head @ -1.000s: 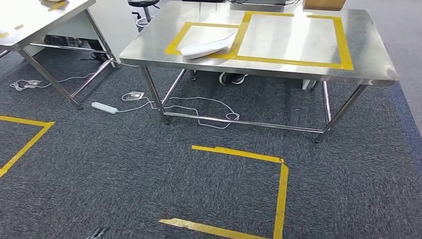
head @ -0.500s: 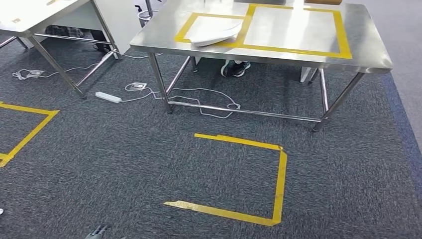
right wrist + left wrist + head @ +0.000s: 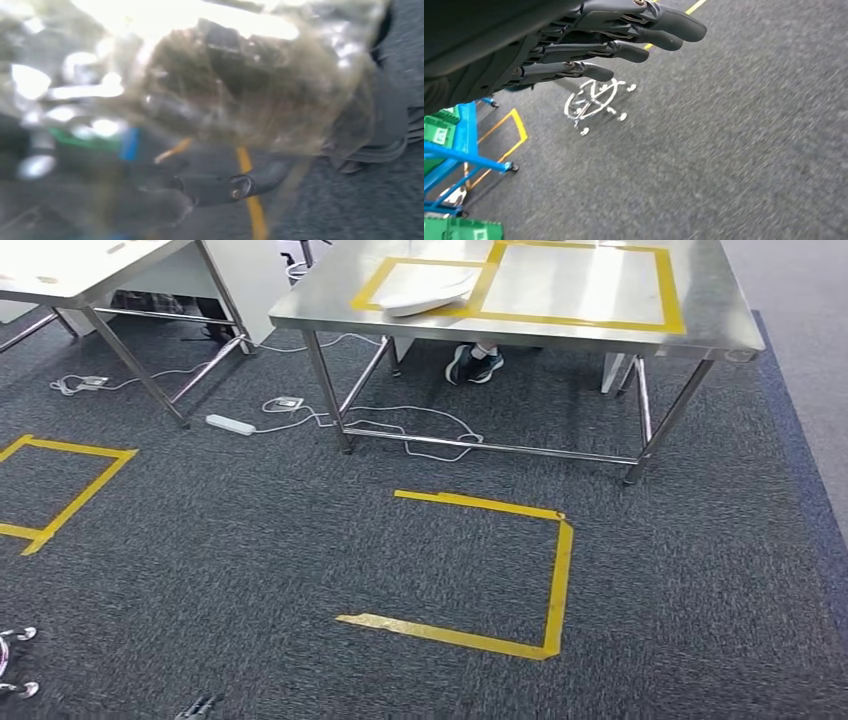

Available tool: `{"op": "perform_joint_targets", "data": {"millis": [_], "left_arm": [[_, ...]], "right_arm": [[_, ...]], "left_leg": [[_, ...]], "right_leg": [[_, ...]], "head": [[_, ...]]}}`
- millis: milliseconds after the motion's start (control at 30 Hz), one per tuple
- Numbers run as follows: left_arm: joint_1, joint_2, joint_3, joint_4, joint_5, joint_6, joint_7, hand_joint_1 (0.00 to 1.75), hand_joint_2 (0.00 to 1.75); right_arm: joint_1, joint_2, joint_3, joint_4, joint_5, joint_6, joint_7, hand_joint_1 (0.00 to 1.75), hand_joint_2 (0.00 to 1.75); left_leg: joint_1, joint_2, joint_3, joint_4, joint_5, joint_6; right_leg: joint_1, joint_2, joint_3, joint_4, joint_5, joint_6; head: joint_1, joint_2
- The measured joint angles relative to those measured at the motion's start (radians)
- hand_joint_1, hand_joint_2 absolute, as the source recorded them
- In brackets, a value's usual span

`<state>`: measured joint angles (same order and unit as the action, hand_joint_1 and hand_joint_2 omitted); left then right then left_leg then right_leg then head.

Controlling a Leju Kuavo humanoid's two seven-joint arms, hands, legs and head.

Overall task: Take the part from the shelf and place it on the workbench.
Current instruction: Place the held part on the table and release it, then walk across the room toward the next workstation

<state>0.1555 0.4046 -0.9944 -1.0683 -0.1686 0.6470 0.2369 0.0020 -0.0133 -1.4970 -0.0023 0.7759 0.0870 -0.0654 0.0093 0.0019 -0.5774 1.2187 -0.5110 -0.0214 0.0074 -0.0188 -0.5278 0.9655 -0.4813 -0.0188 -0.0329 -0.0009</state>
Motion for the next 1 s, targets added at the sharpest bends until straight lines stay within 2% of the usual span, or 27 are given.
{"op": "perform_joint_targets", "data": {"millis": [33,100,167,233,267,300,333,367,400,433,467,500,533,567,600,633,667,700,733,767,800,833,900,933,967,1000], "left_arm": [[-0.001,0.0,0.001,0.0,0.0,0.0,0.0,0.0,0.0],[-0.002,0.0,0.003,0.0,0.0,0.0,0.0,0.0,0.0],[-0.004,-0.001,0.005,0.0,0.0,0.0,-0.003,0.0,0.0],[-0.005,-0.001,0.006,0.001,0.004,0.0,-0.005,0.0,0.0],[-0.004,-0.001,0.006,0.002,0.006,0.0,-0.007,0.0,0.0],[-0.004,-0.001,0.006,0.003,0.008,0.0,-0.008,0.0,0.0],[-0.004,-0.002,0.006,0.004,0.009,0.0,-0.011,0.0,0.0],[-0.004,-0.003,0.006,0.005,0.01,0.0,-0.014,0.0,0.0],[-0.004,-0.004,0.006,0.007,0.011,0.0,-0.016,0.0,0.0],[-0.005,-0.005,0.007,0.009,0.011,0.0,-0.019,0.0,0.0],[-0.005,-0.007,0.007,0.011,0.011,0.0,-0.021,0.0,0.0],[-0.006,-0.008,0.008,0.013,0.012,0.0,-0.022,0.0,0.0],[-0.006,-0.01,0.008,0.015,0.012,0.0,-0.024,0.0,0.0],[-0.006,-0.012,0.01,0.016,0.012,0.0,-0.026,0.0,0.0],[-0.006,-0.014,0.012,0.017,0.011,0.0,-0.027,0.0,0.0],[-0.007,-0.015,0.014,0.018,0.011,0.0,-0.029,0.0,0.0],[-0.009,-0.016,0.016,0.019,0.011,0.0,-0.031,0.0,0.0],[-0.011,-0.017,0.017,0.021,0.01,0.0,-0.032,0.0,0.0],[-0.014,-0.018,0.018,0.023,0.01,0.0,-0.033,0.0,0.0],[-0.014,-0.018,0.019,0.025,0.01,0.0,-0.033,0.0,0.0],[-0.014,-0.019,0.02,0.027,0.01,0.0,-0.033,0.0,0.0],[-0.014,-0.019,0.021,0.03,0.01,0.0,-0.033,0.0,0.0],[-0.016,-0.02,0.022,0.035,0.01,0.0,-0.033,0.0,0.0],[-0.017,-0.021,0.022,0.037,0.01,0.0,-0.033,0.0,0.0],[-0.018,-0.021,0.022,0.039,0.01,0.0,-0.033,0.0,0.0],[-0.018,-0.022,0.022,0.04,0.01,0.0,-0.033,0.0,0.0]], "right_arm": [[0.0,0.0,0.0,0.0,0.0,0.0,0.001,0.0,0.0],[0.0,0.0,0.0,0.0,0.0,0.0,0.002,0.0,0.0],[-0.001,0.0,0.0,0.0,-0.004,0.0,0.002,0.0,0.0],[0.001,0.0,0.0,0.0,-0.013,0.001,0.001,0.0,0.0],[0.002,0.0,0.001,0.0,-0.018,0.001,0.0,0.0,0.0],[0.003,0.0,0.001,0.0,-0.024,0.002,0.0,0.0,0.0],[0.004,0.0,0.002,0.0,-0.03,0.004,0.002,0.0,0.0],[0.004,0.001,0.004,0.0,-0.036,0.006,0.004,0.0,0.0],[0.004,0.001,0.006,0.0,-0.041,0.008,0.006,0.0,0.0],[0.004,0.001,0.01,0.0,-0.047,0.009,0.008,0.0,0.0],[0.003,0.001,0.014,0.0,-0.051,0.01,0.009,0.0,0.0],[0.003,0.001,0.017,0.0,-0.056,0.01,0.009,0.0,0.0],[0.003,0.0,0.02,0.0,-0.061,0.009,0.009,0.0,0.0],[0.002,0.0,0.023,0.0,-0.065,0.009,0.009,0.0,0.0],[0.001,-0.001,0.025,0.0,-0.069,0.009,0.009,0.0,0.0],[0.0,-0.002,0.027,0.0,-0.073,0.009,0.009,0.0,0.0],[-0.001,-0.003,0.03,0.0,-0.076,0.009,0.008,0.0,0.0],[-0.001,-0.004,0.033,0.0,-0.078,0.009,0.006,0.0,0.0],[0.0,-0.004,0.036,0.0,-0.081,0.01,0.005,0.0,0.0],[0.002,-0.004,0.039,0.0,-0.084,0.01,0.004,0.0,0.0],[0.004,-0.004,0.041,0.0,-0.087,0.009,0.004,0.0,0.0],[0.005,-0.004,0.042,0.0,-0.089,0.009,0.004,0.0,0.0],[0.007,-0.004,0.044,0.0,-0.093,0.01,0.003,0.0,0.0],[0.007,-0.004,0.046,0.0,-0.094,0.011,0.003,0.0,0.0],[0.007,-0.004,0.047,0.0,-0.096,0.011,0.002,0.0,0.0],[0.007,-0.004,0.048,0.0,-0.098,0.012,0.002,0.0,0.0]], "left_leg": [[0.0,-0.002,0.053,-0.064,0.007,0.003],[-0.002,-0.006,0.142,-0.19,-0.018,0.011],[-0.007,-0.008,0.168,-0.249,-0.04,0.018],[-0.008,-0.005,0.155,-0.266,-0.035,0.031],[-0.007,-0.002,0.143,-0.268,-0.026,0.041],[-0.007,0.001,0.128,-0.27,-0.014,0.052],[-0.007,0.004,0.114,-0.27,-0.001,0.059],[-0.009,0.004,0.097,-0.27,0.013,0.063],[-0.011,0.005,0.079,-0.269,0.027,0.064],[-0.013,0.006,0.059,-0.268,0.042,0.064],[-0.015,0.007,0.038,-0.266,0.057,0.063],[-0.016,0.008,0.016,-0.262,0.071,0.061],[-0.016,0.008,-0.003,-0.258,0.083,0.058],[-0.017,0.008,-0.019,-0.252,0.094,0.055],[-0.019,0.008,-0.031,-0.245,0.102,0.05],[-0.02,0.008,-0.039,-0.239,0.111,0.046],[-0.021,0.008,-0.044,-0.234,0.12,0.041],[-0.02,0.008,-0.048,-0.231,0.129,0.036],[-0.018,0.008,-0.051,-0.228,0.133,0.03],[-0.017,0.007,-0.055,-0.223,0.122,0.023],[-0.015,0.005,-0.06,-0.203,0.092,0.016],[-0.012,0.004,-0.07,-0.164,0.047,0.01],[-0.007,0.004,-0.098,-0.041,-0.041,-0.001],[-0.004,0.004,-0.106,0.013,-0.057,-0.005],[-0.002,0.004,-0.102,0.037,-0.054,-0.007],[-0.001,0.004,-0.081,0.023,-0.035,-0.007]], "right_leg": [[0.001,0.0,-0.014,0.009,0.008,0.003],[0.003,0.002,-0.033,0.021,0.02,0.01],[0.002,0.002,-0.045,0.025,0.036,0.019],[0.0,0.004,-0.06,0.03,0.047,0.033],[-0.001,0.007,-0.069,0.042,0.029,0.039],[-0.002,0.011,-0.081,0.069,-0.01,0.044],[-0.004,0.014,-0.094,0.114,-0.066,0.047],[-0.005,0.015,-0.107,0.173,-0.122,0.05],[-0.006,0.016,-0.117,0.235,-0.158,0.051],[-0.006,0.016,-0.118,0.287,-0.165,0.051],[-0.006,0.016,-0.107,0.314,-0.142,0.051],[-0.006,0.016,-0.082,0.311,-0.101,0.05],[-0.006,0.016,-0.04,0.274,-0.065,0.048],[-0.005,0.016,0.024,0.202,-0.054,0.046],[-0.005,0.016,0.094,0.106,-0.067,0.042],[-0.004,0.016,0.152,0.022,-0.094,0.037],[-0.002,0.016,0.19,-0.04,-0.121,0.032],[-0.002,0.017,0.203,-0.07,-0.132,0.025],[-0.003,0.016,0.199,-0.071,-0.132,0.017],[-0.004,0.014,0.192,-0.069,-0.125,0.009],[-0.006,0.011,0.187,-0.068,-0.117,0.002],[-0.007,0.009,0.18,-0.067,-0.109,-0.003],[-0.006,0.006,0.163,-0.063,-0.096,-0.005],[-0.006,0.005,0.153,-0.058,-0.092,-0.004],[-0.006,0.004,0.143,-0.052,-0.089,-0.003],[-0.007,0.003,0.133,-0.043,-0.088,-0.002]], "head": [[0.0,0.0],[0.0,0.0],[0.0,0.0],[0.0,0.0],[0.002,0.0],[0.005,0.0],[0.007,0.0],[0.01,0.0],[0.012,0.0],[0.013,0.0],[0.013,0.0],[0.013,0.0],[0.013,0.0],[0.013,0.0],[0.013,0.0],[0.013,0.0],[0.012,0.0],[0.011,0.0],[0.011,0.0],[0.01,0.0],[0.009,0.0],[0.007,0.0],[0.004,0.0],[0.003,0.0],[0.003,0.0],[0.003,0.0]]}}
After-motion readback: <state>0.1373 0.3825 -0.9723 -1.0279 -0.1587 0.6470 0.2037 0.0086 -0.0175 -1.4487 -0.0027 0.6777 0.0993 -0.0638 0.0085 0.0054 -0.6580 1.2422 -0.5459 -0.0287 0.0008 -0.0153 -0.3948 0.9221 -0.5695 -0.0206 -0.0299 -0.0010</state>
